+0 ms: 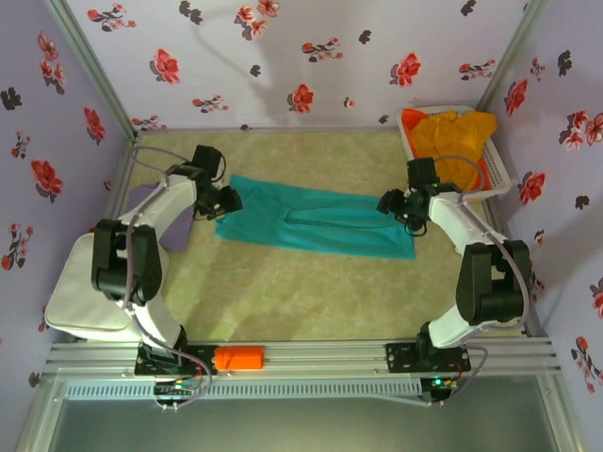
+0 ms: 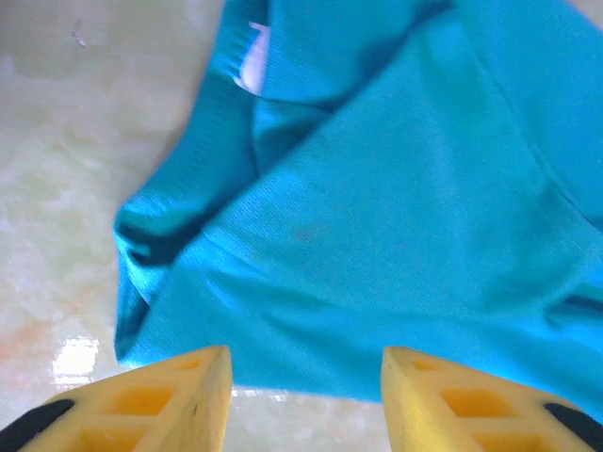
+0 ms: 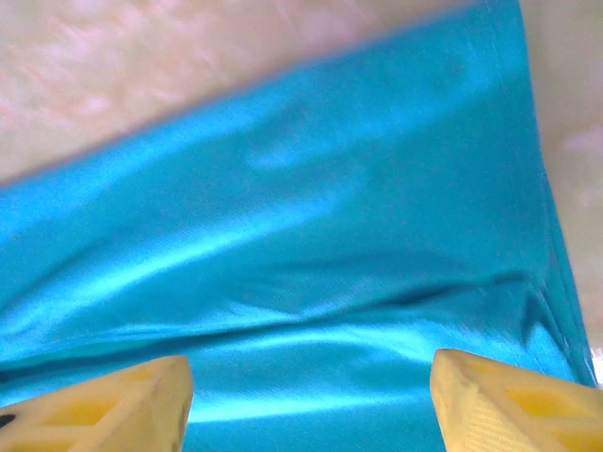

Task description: Fold and stack the t-shirts

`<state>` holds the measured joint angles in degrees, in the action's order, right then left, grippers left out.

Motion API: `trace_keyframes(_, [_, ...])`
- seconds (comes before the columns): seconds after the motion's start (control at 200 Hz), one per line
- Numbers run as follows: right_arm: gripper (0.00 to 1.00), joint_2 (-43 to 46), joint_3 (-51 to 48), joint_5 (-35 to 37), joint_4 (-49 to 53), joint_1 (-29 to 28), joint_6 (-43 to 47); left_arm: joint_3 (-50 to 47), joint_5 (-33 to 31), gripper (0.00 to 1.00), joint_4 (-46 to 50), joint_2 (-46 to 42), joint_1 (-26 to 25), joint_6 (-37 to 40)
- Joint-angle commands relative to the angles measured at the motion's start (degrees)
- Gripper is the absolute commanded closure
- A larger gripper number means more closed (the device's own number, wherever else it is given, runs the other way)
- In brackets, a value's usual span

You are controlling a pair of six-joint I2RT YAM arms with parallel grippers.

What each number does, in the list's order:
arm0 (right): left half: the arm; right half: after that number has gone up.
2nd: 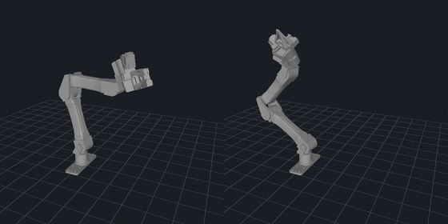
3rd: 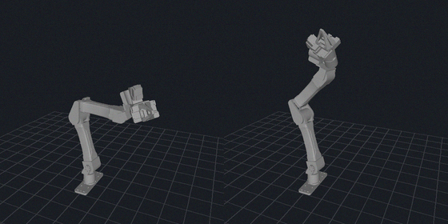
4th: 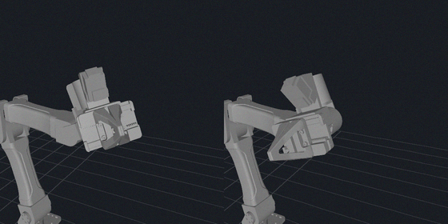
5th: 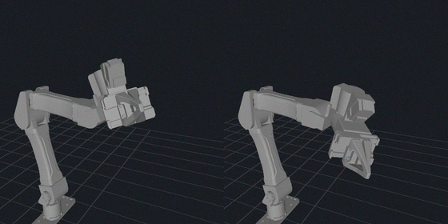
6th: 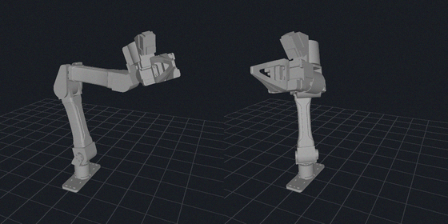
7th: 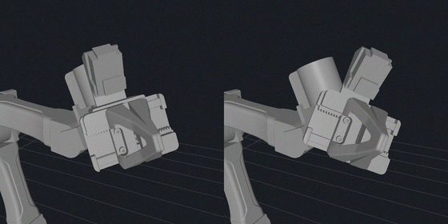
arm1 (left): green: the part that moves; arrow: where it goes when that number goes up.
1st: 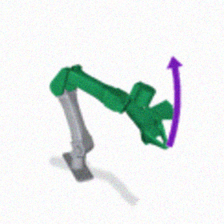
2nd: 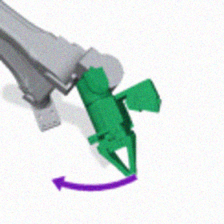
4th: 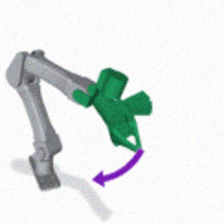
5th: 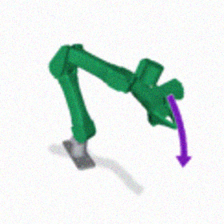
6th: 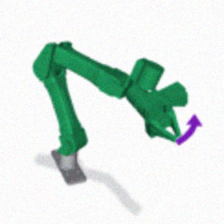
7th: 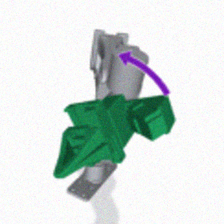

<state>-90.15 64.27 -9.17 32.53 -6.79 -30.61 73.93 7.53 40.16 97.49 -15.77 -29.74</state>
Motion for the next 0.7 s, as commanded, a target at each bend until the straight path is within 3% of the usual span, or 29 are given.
trace_keyframes(0.0, [0.33,-4.72,4.95,0.55,0.96,-1.35,3.33,-6.67,0.11,0.52,-0.86,-4.81,-2.43,-1.91])
trace_keyframes(0.27, [0.36,-17.99,14.08,1.93,0.45,-2.65,4.09,-23.78,0.29,0.44,-13.23,-13.62,-10.48,-9.07])
trace_keyframes(0.385, [0.38,-20.04,14.42,2.35,-0.53,-2.73,3.68,-28.21,0.85,0.43,-18.44,-13.97,-11.58,-12.69])
trace_keyframes(0.695, [0.41,-20.16,9.28,3.35,0.87,-3.90,2.24,-19.98,0.42,0.47,-19.63,-1.12,-10.46,-12.68])
